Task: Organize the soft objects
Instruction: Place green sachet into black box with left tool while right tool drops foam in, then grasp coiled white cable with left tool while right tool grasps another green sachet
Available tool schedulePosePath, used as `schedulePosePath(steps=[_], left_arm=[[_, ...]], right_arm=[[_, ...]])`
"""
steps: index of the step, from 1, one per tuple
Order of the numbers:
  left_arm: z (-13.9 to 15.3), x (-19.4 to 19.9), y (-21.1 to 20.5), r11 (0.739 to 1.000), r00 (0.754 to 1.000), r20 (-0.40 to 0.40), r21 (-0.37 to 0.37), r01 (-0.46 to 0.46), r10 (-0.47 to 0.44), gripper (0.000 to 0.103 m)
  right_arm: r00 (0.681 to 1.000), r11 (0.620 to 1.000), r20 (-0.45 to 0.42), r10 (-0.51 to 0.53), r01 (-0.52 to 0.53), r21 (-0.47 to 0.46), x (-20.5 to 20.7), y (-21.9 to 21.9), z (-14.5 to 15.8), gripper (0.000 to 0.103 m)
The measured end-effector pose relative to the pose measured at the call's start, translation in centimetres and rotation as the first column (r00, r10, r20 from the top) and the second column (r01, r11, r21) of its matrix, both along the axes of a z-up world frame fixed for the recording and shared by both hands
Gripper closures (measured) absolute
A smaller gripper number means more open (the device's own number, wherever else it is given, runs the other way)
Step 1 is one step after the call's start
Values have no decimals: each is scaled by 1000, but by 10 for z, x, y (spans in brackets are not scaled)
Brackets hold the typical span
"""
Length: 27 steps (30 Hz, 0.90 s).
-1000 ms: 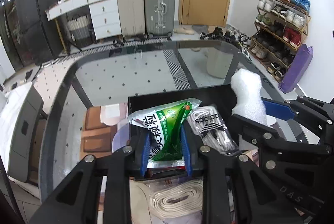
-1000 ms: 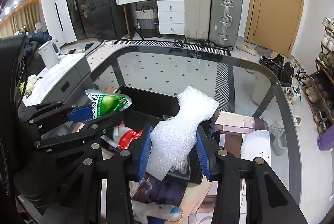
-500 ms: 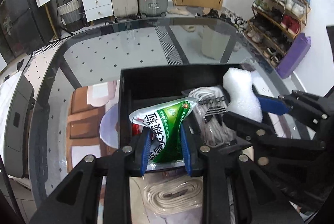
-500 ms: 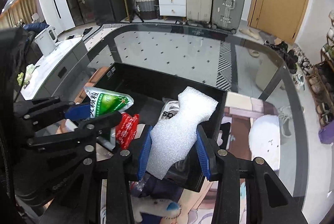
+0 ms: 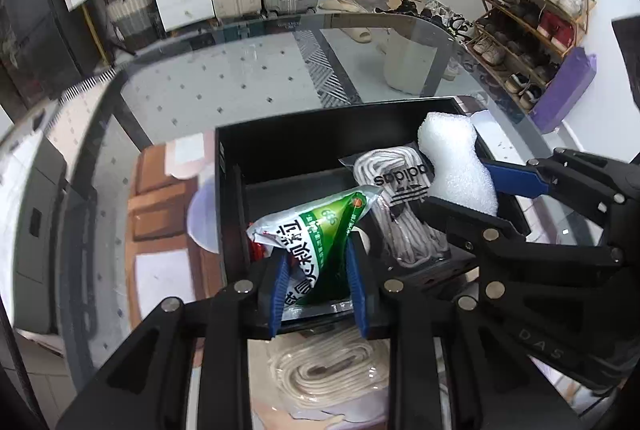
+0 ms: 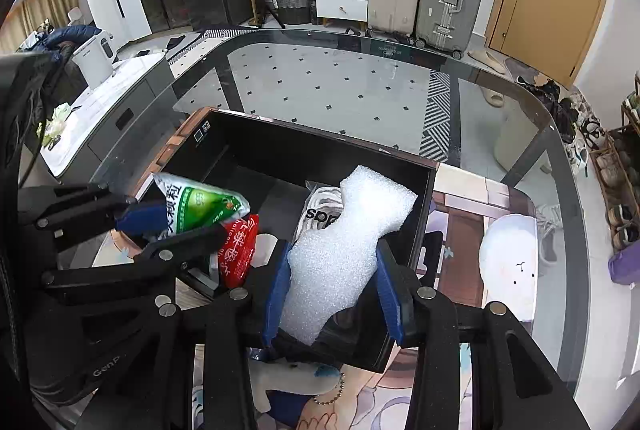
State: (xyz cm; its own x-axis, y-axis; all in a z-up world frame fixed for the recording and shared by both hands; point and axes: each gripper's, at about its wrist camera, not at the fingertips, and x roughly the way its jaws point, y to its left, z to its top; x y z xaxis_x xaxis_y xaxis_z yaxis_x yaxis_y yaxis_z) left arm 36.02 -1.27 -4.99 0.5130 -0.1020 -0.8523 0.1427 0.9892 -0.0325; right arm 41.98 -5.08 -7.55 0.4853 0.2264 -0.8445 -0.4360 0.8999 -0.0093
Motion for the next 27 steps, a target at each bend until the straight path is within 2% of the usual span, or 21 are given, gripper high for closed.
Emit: schedulePosePath(steps=[4,6,11,13,17,20,25,27], left_arm=[[0,1,4,1000,1000,1,-12,-13,13,71],[1,0,4,1000,1000,13,-4,-23,23,64],[4,-5,5,1000,999,41,14,0,0,59],[6,-6,7,1000,999,43,20,-9,8,53],[8,-5,14,1000,1000,28,-28,-10,10,47],[11,-10,15,999,1000,21,-33,-7,7,47],[23,-30,17,999,999,40,-34,20,-18,44],[25,-41,18,998,999,32,-51,44,-42,43]], right_arm=[[1000,1000,0,-11,11,7,-2,-3,1,61],[1000,1000,0,-21,21,19,-2,-5,3,61],[1000,999,-5,-23,23,40,-4,-8,6,60],[1000,998,-9,-24,25,52,-6,-10,7,60],[999,996,-15,-31,32,80,-12,-15,14,58],[1000,996,-5,-29,29,84,-21,-16,20,52],[1000,989,-4,-18,19,144,-46,-23,35,32],[1000,986,-4,-12,12,164,-60,-25,41,29]])
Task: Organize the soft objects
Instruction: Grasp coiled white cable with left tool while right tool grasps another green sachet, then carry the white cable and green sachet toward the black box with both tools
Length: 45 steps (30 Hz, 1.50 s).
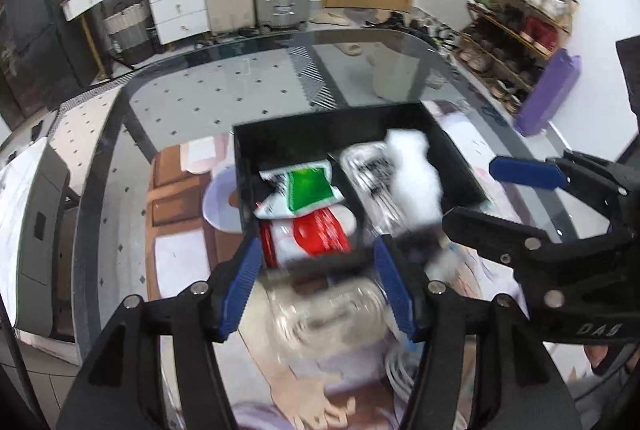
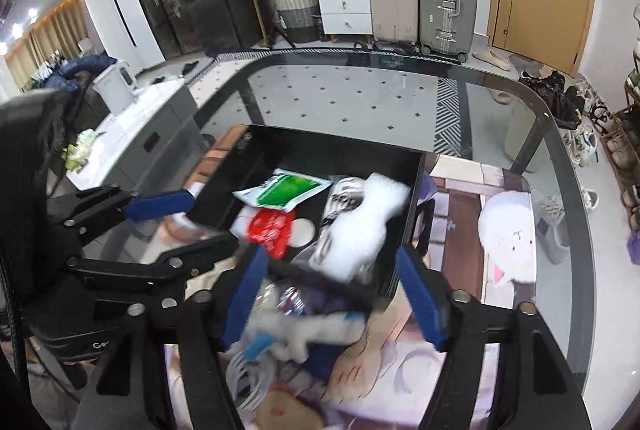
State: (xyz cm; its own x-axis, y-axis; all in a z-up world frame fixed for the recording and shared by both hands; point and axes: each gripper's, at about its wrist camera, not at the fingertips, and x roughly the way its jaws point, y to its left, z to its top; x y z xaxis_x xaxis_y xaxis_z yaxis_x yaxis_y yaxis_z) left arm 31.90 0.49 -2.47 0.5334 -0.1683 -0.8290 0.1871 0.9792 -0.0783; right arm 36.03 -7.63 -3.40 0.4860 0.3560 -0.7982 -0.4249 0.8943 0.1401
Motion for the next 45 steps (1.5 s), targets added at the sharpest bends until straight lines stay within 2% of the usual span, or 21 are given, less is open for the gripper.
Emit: schedulePosePath(steps=[1,3,4,9,14,20,25,30,32,36,42,45], left_arm=[[1,-6,1,1000,1000,3,-11,5,-5,41],[3,-18,0,1000,1000,13,-24,6,-6,27],[4,-24,-1,1000,1000,17,-28,8,-7,26],[-3,-49,-13,999,999,-10,-32,39,-39,22],[-19,-73,-29,999,998,-39,-5,41,-41,22],[-43,-88,-45,994,988,-114,-25,105,-107,22],[-59,-94,-59,992,981,-150,20,125,-121,22],[-66,-92,-69,989,976,-168,41,144,-136,26],[-68,-92,-70,987,975,-164,41,158,-149,34],[-65,-95,-69,983,978,-143,83,165,-152,59],[-64,-96,-50,980,975,-152,84,179,-165,61],[-64,-99,-37,982,976,-155,84,166,-152,61]], right_arm=[[1000,1000,-3,5,-5,8,-8,-1,3,29],[1000,1000,-9,19,-19,18,-22,-4,6,29],[1000,999,-11,27,-27,19,-30,-5,6,29],[998,999,-41,51,-51,11,-64,-15,0,28],[994,995,-63,87,-90,-47,-97,-20,-18,28],[991,991,-104,88,-97,-87,-116,-31,-39,28],[984,982,-152,95,-118,-150,-121,-33,-59,29],[976,976,-187,112,-144,-164,-127,-37,-72,28],[972,971,-197,126,-162,-178,-130,-35,-78,28],[968,958,-207,140,-185,-220,-132,-26,-86,29],[966,950,-199,162,-207,-233,-129,-15,-92,30],[968,952,-187,164,-205,-226,-125,-12,-90,44]])
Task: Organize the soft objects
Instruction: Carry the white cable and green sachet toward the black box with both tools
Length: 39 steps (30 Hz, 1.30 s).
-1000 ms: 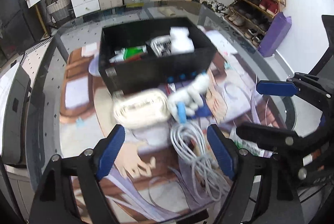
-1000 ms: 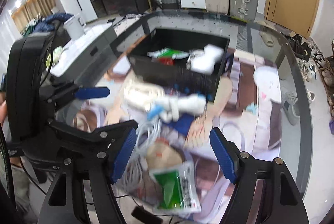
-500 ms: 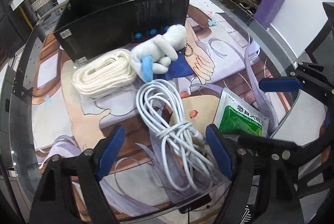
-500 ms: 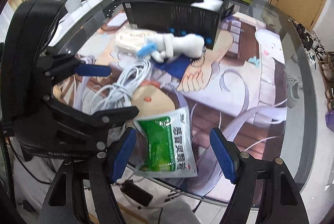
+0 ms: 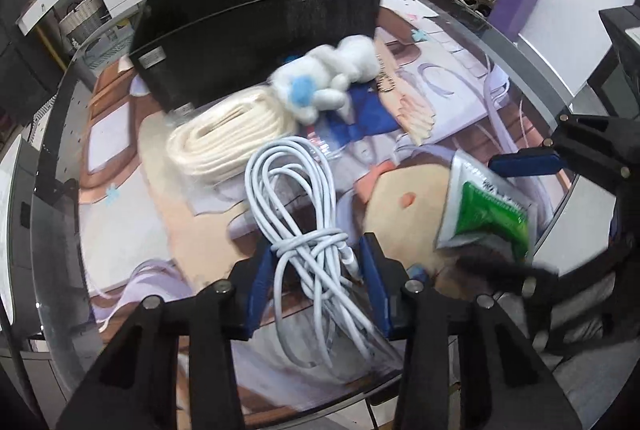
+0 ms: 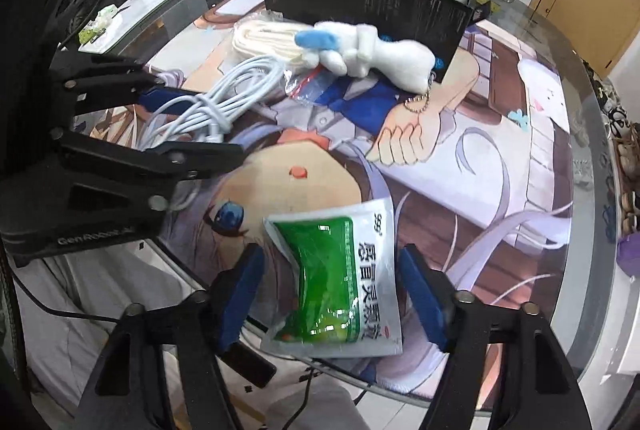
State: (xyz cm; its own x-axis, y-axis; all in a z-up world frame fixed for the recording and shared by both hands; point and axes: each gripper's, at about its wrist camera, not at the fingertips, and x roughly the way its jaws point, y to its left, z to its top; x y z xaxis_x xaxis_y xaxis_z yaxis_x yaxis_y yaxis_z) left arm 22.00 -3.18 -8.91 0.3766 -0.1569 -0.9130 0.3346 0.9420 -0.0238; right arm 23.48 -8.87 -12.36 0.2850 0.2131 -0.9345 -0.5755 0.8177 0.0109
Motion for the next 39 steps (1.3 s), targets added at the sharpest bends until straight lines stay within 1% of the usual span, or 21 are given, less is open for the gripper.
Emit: schedulePosePath(steps=[1,2,4,7,8,9,12,14,16,17,18,19,21,26,29,34,39], left_arm=[[0,-1,5,1000,1000,0,-1,-3,3,61],[0,-3,9,1000,1000,1,0,-3,3,61],[0,-5,18,1000,1000,6,2,-4,4,59],[-3,-4,21,1000,1000,13,8,-24,24,52],[-3,-4,22,999,999,14,12,-31,31,40],[-3,-5,22,999,999,21,13,-36,35,36],[-2,-4,18,999,999,31,18,-28,28,34],[-3,0,16,999,999,28,29,-43,42,34],[-4,5,14,998,998,27,33,-52,52,37],[-4,6,14,998,998,28,29,-54,53,45],[-3,7,15,999,999,26,10,-48,47,54],[-3,8,15,999,999,20,0,-43,43,57],[-2,9,15,999,999,17,3,-41,41,65],[2,8,15,1000,999,22,1,-29,29,69],[5,7,10,1000,999,36,18,-23,22,69],[10,3,4,1000,999,47,24,-11,10,69],[16,-4,3,1000,998,59,5,3,-3,69]], right_arm=[[1000,1000,1,-3,3,2,2,1,1,48],[1000,1000,1,-7,7,8,4,2,1,49],[1000,1000,-4,-12,12,28,9,4,3,58],[999,998,-16,-29,30,55,15,8,5,61],[999,998,-13,-32,33,54,16,9,6,62],[999,998,-6,-35,35,53,17,10,7,63],[999,998,3,-33,33,55,17,12,10,63],[999,998,12,-31,30,51,16,13,12,63],[1000,998,13,-27,26,50,14,13,11,63],[1000,998,12,-27,26,50,14,14,11,63],[1000,998,13,-27,26,48,13,13,10,63],[1000,999,14,-27,26,47,13,12,10,63],[1000,999,16,-26,25,49,11,11,10,63],[999,998,30,-22,20,62,7,10,16,63],[999,997,35,-27,24,71,7,10,20,63],[999,997,42,-31,27,74,7,10,21,63],[998,996,47,-31,27,80,6,10,23,64]])
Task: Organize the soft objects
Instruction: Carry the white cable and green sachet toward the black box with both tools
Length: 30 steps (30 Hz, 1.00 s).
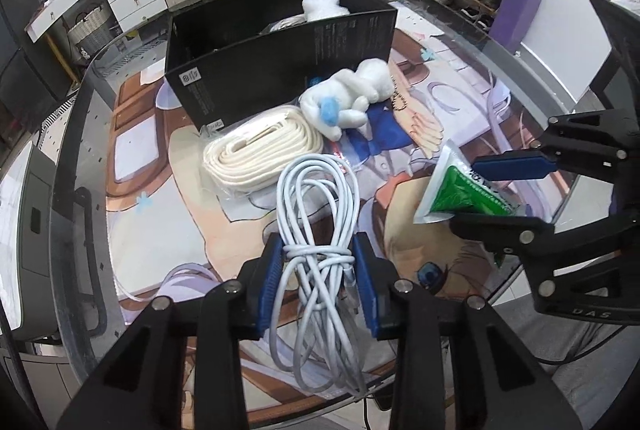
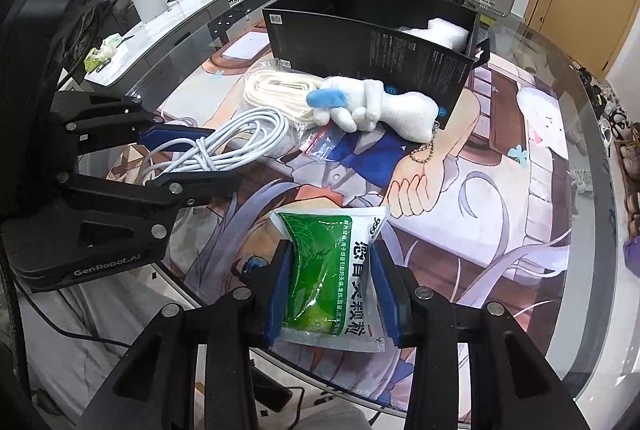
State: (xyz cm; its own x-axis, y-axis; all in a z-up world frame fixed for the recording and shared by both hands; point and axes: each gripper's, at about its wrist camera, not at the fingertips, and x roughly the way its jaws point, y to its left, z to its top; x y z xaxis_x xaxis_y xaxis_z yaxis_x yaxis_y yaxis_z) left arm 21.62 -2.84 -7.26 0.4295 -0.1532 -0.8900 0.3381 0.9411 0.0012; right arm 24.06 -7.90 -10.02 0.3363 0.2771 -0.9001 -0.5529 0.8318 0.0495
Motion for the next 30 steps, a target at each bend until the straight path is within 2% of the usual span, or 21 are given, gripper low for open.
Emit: schedulePosePath(steps=[13,30], left_arm=[[19,-3,0,1000,1000,26,-28,5,-5,69],[64,7,5,995,993,118,-96,-16,27,69]], right_arm=[[997,1000,73,-18,16,23,-4,-4,25,64],[977,993,208,-54,31,114,-1,0,83,64]])
